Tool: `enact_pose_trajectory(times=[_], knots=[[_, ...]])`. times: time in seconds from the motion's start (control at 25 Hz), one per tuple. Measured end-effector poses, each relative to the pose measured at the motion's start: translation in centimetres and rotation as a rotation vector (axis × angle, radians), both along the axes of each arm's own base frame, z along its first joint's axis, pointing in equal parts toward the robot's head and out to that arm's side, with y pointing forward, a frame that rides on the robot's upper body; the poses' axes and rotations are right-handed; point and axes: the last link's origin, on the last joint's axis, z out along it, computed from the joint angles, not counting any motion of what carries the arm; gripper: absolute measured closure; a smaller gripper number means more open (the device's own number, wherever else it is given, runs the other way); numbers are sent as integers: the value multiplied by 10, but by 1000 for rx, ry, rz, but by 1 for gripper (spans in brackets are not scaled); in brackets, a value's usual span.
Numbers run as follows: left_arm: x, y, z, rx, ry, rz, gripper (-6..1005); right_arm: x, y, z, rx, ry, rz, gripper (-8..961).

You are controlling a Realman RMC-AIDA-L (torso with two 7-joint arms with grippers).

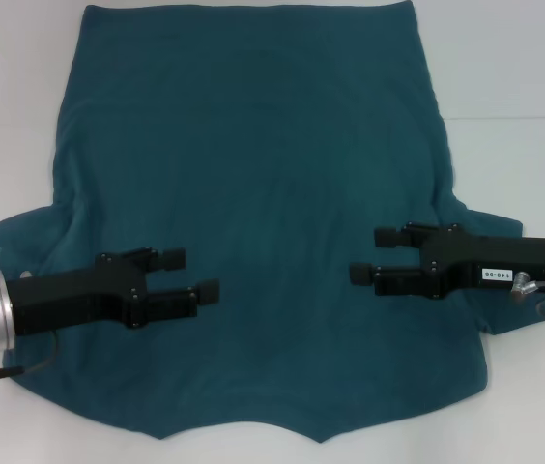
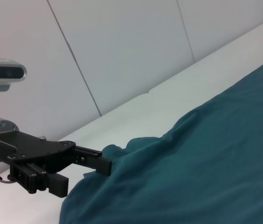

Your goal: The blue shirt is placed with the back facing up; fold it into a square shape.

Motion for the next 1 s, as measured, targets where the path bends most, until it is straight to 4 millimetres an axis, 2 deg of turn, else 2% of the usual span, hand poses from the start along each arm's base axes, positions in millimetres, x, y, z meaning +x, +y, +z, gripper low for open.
enact_pose_trajectory(times=[0.6, 1.0], knots=[[-4, 5, 1, 24, -6, 56, 116, -2, 3, 2, 15, 10, -1, 43], [-34, 10, 24, 155, -65, 286, 128, -7, 5, 1, 21, 21, 7, 47]])
